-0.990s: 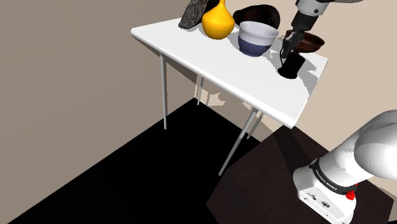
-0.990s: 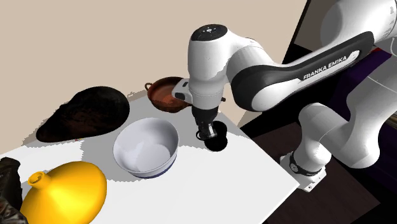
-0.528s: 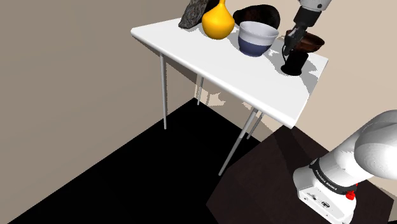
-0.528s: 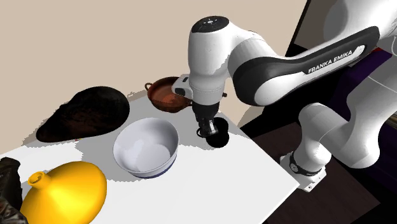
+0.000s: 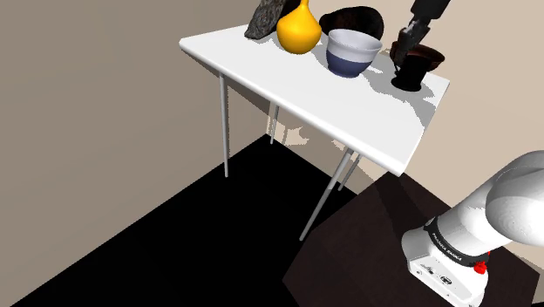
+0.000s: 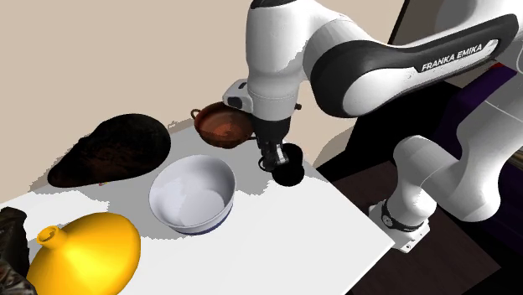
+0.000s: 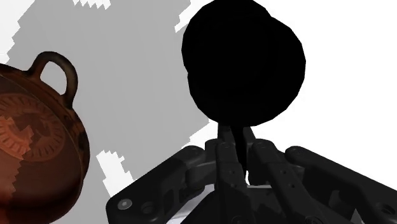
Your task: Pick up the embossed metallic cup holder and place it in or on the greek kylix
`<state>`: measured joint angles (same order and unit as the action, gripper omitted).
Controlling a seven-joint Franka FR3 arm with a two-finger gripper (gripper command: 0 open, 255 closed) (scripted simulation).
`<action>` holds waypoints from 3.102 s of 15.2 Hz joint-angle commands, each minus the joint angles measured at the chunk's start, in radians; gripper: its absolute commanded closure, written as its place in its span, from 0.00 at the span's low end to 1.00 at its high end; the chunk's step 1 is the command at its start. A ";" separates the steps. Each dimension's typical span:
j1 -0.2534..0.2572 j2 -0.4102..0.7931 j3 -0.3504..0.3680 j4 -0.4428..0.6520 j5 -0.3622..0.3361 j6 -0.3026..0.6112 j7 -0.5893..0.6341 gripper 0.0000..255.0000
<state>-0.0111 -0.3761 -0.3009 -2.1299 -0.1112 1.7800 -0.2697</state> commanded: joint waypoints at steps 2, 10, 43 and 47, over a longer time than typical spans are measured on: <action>0.002 0.002 0.003 0.042 0.002 -0.040 -0.001 1.00; 0.006 0.016 0.008 0.162 0.009 -0.146 -0.005 1.00; -0.243 0.668 -0.269 0.996 0.276 -0.386 -0.504 1.00; -0.219 0.632 -0.267 0.890 0.254 -0.312 -0.497 1.00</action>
<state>-0.2362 0.2636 -0.5687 -1.2138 0.1479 1.4484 -0.7690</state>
